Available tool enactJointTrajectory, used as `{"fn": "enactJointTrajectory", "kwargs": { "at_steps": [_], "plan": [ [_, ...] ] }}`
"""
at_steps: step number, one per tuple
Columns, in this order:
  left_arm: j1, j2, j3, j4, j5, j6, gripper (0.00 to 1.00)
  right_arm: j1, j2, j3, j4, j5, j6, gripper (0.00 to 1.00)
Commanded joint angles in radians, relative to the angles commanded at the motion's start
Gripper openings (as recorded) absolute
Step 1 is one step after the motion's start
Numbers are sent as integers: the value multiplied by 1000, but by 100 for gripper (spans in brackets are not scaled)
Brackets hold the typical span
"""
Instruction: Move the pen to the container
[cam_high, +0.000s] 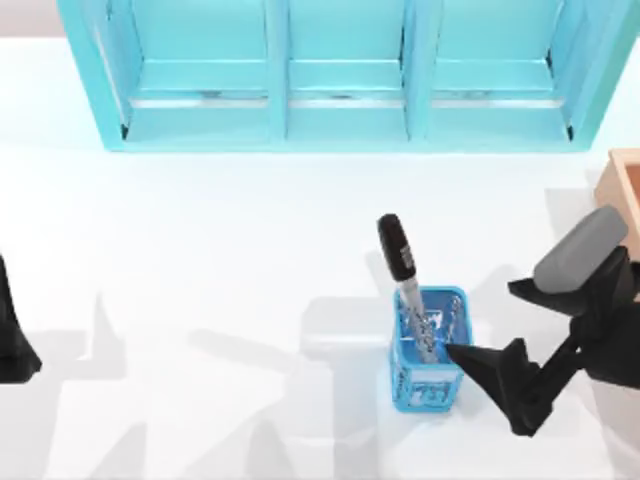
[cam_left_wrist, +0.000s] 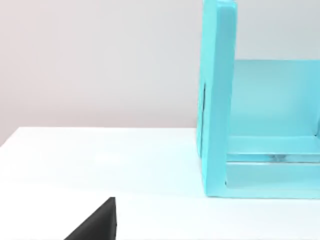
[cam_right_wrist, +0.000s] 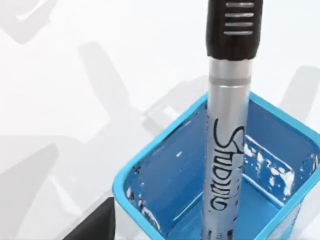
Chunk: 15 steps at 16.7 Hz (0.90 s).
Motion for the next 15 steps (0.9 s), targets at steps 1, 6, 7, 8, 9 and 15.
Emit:
{"fn": "enactJointTrajectory", "kwargs": {
  "at_steps": [1, 6, 7, 8, 9, 15],
  "plan": [
    [0, 0, 0, 0, 0, 0, 100, 0, 0, 0, 0, 0, 0, 100],
    [0, 0, 0, 0, 0, 0, 100, 10, 35, 8, 35, 10, 9, 100],
    [0, 0, 0, 0, 0, 0, 100, 20, 70, 18, 65, 18, 15, 100],
    [0, 0, 0, 0, 0, 0, 100, 32, 114, 30, 101, 27, 23, 100],
    [0, 0, 0, 0, 0, 0, 100, 45, 169, 44, 143, 38, 31, 100],
    [0, 0, 0, 0, 0, 0, 100, 125, 506, 121, 404, 108, 81, 100]
  ]
}}
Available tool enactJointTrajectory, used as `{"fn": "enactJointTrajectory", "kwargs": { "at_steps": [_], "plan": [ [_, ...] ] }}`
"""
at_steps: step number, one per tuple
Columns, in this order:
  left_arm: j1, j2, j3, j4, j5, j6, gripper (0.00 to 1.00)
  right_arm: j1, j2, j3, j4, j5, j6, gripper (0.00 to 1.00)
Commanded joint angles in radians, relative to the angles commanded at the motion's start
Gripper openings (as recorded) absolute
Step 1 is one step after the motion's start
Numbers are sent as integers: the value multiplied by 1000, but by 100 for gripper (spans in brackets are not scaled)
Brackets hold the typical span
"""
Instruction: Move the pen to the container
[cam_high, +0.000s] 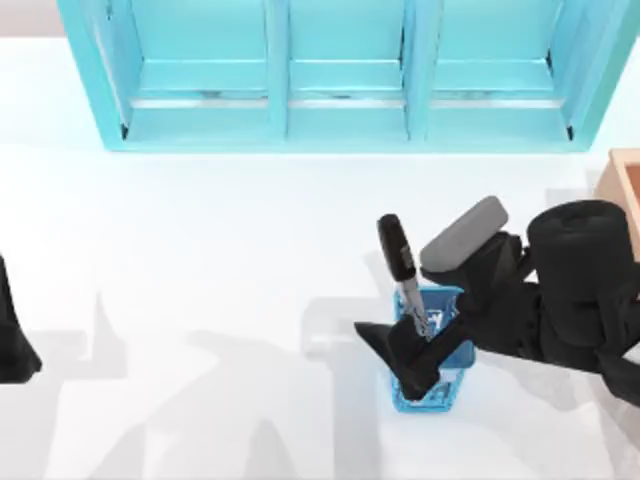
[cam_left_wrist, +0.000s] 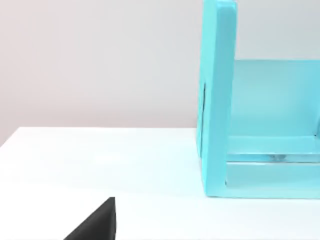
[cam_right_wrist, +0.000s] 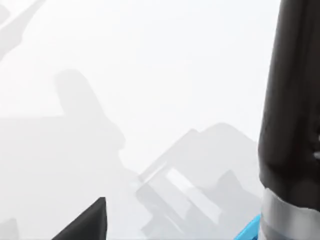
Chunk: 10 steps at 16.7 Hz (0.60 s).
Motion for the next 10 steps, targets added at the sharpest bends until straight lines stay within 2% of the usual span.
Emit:
{"fn": "enactJointTrajectory", "kwargs": {
  "at_steps": [6, 10],
  "plan": [
    [0, 0, 0, 0, 0, 0, 100, 16, 50, 11, 48, 14, 11, 100],
    [0, 0, 0, 0, 0, 0, 100, 16, 50, 11, 48, 14, 11, 70]
  ]
}}
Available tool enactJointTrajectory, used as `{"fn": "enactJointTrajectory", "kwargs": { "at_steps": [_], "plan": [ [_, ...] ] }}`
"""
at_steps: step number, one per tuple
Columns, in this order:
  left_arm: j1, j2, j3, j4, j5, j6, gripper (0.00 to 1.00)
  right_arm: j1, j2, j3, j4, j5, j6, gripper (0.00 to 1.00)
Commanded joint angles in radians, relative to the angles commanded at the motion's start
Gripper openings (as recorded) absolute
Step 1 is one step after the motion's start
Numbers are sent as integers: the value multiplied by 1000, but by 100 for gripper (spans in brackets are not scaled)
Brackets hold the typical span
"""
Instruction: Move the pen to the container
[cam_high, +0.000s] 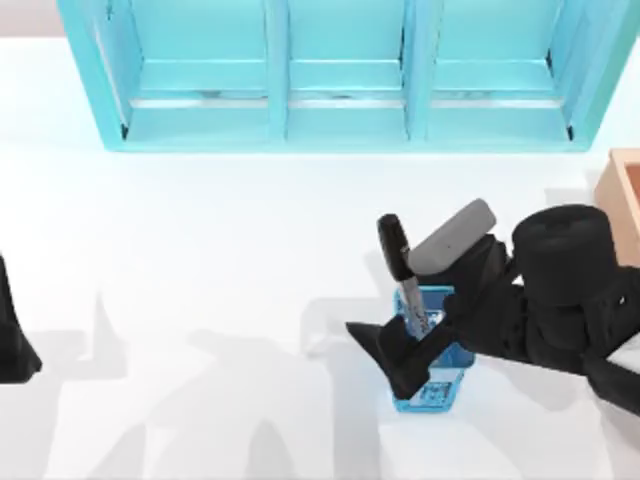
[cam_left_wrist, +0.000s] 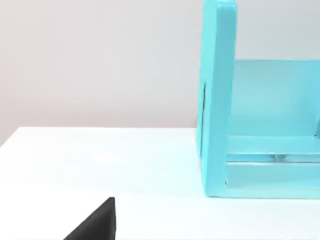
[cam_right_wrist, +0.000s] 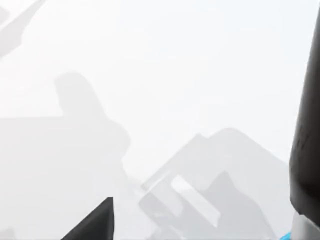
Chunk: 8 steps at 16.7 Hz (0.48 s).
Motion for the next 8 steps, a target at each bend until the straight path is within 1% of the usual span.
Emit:
{"fn": "enactJointTrajectory", "kwargs": {
  "at_steps": [8],
  "plan": [
    [0, 0, 0, 0, 0, 0, 100, 0, 0, 0, 0, 0, 0, 10]
  ]
}}
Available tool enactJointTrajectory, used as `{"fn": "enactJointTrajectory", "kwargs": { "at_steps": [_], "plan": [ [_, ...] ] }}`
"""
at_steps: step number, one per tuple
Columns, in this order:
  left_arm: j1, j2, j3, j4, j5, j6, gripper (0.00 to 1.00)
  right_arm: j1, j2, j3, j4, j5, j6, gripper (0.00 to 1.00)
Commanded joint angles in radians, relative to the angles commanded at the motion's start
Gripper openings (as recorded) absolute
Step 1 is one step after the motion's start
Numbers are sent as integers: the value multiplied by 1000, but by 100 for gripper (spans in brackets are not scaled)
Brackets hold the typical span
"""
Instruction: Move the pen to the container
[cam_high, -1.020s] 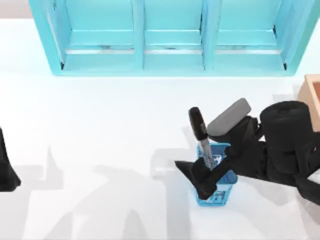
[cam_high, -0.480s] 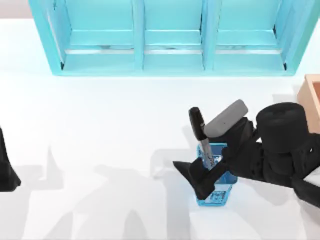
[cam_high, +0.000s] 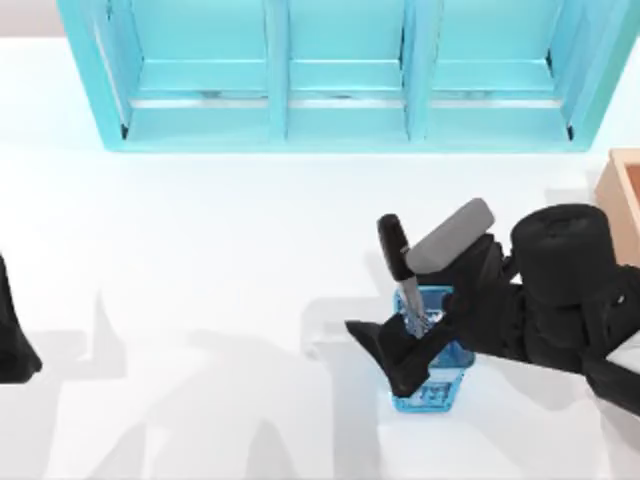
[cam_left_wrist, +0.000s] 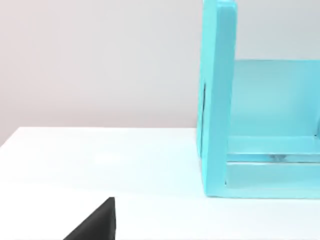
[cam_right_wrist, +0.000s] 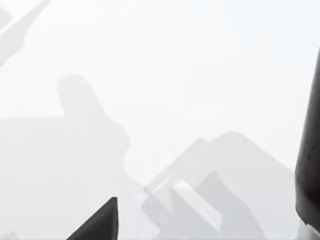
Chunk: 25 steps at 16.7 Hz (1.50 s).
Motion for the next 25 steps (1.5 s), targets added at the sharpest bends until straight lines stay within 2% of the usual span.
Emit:
{"fn": "enactJointTrajectory", "kwargs": {
  "at_steps": [1, 2, 11, 14, 18, 25],
  "plan": [
    [0, 0, 0, 0, 0, 0, 100, 0, 0, 0, 0, 0, 0, 2],
    [0, 0, 0, 0, 0, 0, 100, 0, 0, 0, 0, 0, 0, 0],
    [0, 0, 0, 0, 0, 0, 100, 1, -5, 5, -2, -5, 3, 0],
    [0, 0, 0, 0, 0, 0, 100, -32, -20, 28, -69, -46, -32, 0],
    [0, 0, 0, 0, 0, 0, 100, -148, -98, 102, -293, -155, -131, 0],
    [0, 0, 0, 0, 0, 0, 100, -446, -367, 279, -840, -386, -350, 0]
  ]
}}
